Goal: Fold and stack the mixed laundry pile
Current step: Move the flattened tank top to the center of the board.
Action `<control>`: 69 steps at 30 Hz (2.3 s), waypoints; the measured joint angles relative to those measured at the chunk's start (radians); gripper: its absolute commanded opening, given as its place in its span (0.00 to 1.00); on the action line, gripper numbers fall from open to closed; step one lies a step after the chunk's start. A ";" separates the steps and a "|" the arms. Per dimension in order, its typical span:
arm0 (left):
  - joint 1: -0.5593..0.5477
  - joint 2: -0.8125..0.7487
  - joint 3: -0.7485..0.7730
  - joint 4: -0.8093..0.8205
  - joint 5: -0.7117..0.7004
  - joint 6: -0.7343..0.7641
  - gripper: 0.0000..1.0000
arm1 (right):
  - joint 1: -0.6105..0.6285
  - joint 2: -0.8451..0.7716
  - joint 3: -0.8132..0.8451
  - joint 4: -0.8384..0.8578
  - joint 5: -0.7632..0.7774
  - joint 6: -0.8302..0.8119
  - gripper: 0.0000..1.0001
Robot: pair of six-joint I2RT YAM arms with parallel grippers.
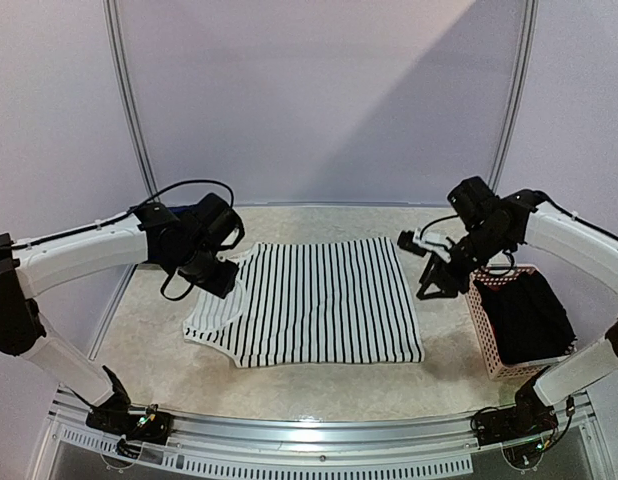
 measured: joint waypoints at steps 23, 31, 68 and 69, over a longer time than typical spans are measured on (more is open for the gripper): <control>0.147 -0.074 -0.337 0.045 0.055 -0.210 0.44 | 0.299 0.116 -0.350 0.177 0.278 -0.164 0.27; 0.233 -0.098 -0.324 0.049 0.074 -0.187 0.43 | 0.319 0.131 -0.396 0.211 0.386 -0.176 0.00; 0.341 0.745 0.497 0.157 0.233 -0.026 0.11 | 0.303 -0.002 -0.394 0.207 0.323 -0.161 0.41; 0.341 0.753 0.505 0.156 0.230 -0.025 0.11 | 0.303 0.014 -0.394 0.200 0.313 -0.168 0.43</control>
